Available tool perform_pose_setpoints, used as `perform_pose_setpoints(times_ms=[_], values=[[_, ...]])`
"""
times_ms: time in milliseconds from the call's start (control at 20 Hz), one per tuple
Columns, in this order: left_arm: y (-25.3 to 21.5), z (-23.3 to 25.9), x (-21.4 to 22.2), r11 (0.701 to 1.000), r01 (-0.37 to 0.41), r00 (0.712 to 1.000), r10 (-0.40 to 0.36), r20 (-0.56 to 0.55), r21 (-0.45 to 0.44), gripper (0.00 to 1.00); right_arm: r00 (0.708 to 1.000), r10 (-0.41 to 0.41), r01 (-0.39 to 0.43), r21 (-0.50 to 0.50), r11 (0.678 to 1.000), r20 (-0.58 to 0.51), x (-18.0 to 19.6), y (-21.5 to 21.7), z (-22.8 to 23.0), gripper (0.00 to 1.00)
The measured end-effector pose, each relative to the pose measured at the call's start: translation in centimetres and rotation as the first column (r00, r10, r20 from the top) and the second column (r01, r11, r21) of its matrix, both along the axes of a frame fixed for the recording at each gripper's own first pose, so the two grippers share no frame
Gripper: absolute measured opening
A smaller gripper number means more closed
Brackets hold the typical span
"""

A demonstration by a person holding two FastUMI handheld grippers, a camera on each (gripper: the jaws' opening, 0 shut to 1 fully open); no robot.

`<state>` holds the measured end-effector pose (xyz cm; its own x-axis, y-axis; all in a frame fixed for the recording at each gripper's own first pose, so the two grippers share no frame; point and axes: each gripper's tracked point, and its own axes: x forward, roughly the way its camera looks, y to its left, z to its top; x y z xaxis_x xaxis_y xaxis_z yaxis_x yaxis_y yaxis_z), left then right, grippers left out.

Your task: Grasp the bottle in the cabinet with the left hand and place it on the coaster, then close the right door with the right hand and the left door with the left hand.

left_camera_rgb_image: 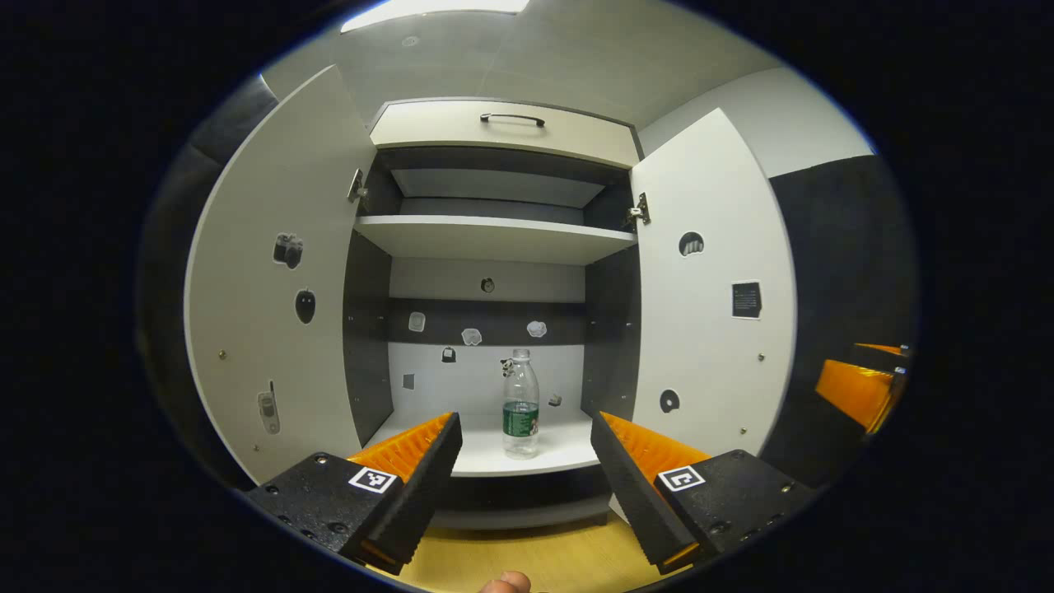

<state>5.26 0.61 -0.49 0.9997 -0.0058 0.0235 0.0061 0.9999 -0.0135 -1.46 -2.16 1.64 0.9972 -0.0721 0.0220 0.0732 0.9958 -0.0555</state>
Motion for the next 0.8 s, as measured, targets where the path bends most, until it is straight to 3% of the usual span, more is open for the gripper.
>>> perform_pose_setpoints(times_ms=[350,450,800], values=[[0.9,-2.0,9.9,0.997,-0.017,1.000,0.017,-0.003,0.080,0.99,0.991,-0.131,0.132,-0.038,0.991,0.036,-1.1,-4.4,1.1,1.00],[0.6,-2.9,12.8,0.997,-0.006,1.000,0.007,-0.019,0.080,0.99,0.982,-0.187,0.189,-0.053,0.981,0.039,-1.6,-5.8,0.9,0.96],[0.4,-5.2,21.8,0.999,-0.019,0.997,0.022,-0.071,0.042,0.98,0.940,-0.338,0.341,-0.101,0.935,0.045,-3.0,-8.8,0.5,1.00]])
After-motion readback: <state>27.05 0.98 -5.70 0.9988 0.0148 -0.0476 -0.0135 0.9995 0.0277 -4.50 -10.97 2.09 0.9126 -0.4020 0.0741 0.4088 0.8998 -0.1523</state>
